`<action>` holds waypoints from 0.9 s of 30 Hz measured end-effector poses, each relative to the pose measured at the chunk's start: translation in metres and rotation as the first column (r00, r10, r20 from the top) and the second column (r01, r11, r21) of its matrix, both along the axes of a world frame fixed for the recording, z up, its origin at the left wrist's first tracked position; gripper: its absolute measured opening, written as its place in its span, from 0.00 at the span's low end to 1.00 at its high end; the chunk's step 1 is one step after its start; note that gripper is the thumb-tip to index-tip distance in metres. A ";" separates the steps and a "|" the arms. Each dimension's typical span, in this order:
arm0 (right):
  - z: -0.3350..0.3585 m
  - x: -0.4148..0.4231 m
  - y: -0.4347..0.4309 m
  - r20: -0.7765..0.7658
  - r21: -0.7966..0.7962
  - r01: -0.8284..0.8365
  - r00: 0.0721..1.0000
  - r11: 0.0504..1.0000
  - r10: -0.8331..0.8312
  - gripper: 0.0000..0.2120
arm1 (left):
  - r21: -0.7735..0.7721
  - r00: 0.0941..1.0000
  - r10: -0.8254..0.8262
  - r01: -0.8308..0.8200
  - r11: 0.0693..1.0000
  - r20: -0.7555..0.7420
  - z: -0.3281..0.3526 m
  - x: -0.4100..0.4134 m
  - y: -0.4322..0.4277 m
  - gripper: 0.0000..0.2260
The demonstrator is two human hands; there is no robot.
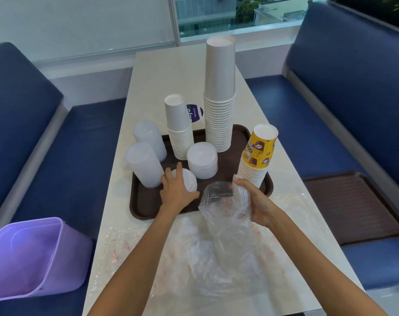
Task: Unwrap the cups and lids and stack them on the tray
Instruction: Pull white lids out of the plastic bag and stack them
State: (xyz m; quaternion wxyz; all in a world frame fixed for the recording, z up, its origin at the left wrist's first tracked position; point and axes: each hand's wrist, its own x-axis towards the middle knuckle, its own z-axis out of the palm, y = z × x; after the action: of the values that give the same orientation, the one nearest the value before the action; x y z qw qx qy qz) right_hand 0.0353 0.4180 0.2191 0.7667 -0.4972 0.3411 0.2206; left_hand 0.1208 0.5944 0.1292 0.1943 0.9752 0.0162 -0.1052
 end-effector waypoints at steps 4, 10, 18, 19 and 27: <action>-0.003 0.001 -0.002 0.002 0.000 -0.008 1.000 1.000 0.008 0.07 | -0.014 0.997 0.033 -0.034 0.999 -0.063 0.001 0.005 0.002 0.45; -0.006 0.002 -0.003 0.002 0.005 -0.012 1.000 1.000 0.012 0.08 | 0.003 0.993 0.069 -0.069 0.998 -0.096 0.002 0.009 0.005 0.45; -0.010 0.004 -0.003 0.008 0.007 -0.022 1.000 1.000 0.022 0.07 | 0.021 0.992 0.091 -0.090 0.996 -0.085 0.002 0.008 0.002 0.45; -0.011 0.004 -0.003 0.009 0.009 -0.027 1.000 1.000 0.027 0.07 | 0.031 0.992 0.091 -0.089 0.996 -0.089 0.003 0.008 0.001 0.46; -0.017 0.005 -0.006 0.022 0.010 -0.049 0.999 0.999 0.049 0.07 | 0.001 0.991 0.074 -0.075 0.997 0.109 0.028 -0.003 0.000 0.46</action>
State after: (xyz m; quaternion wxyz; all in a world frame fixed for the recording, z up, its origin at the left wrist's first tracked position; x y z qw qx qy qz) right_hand 0.0400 0.4123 0.2018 0.7673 -0.5036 0.3194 0.2357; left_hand 0.1181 0.5947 0.1576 0.1961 0.9787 0.0423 -0.0443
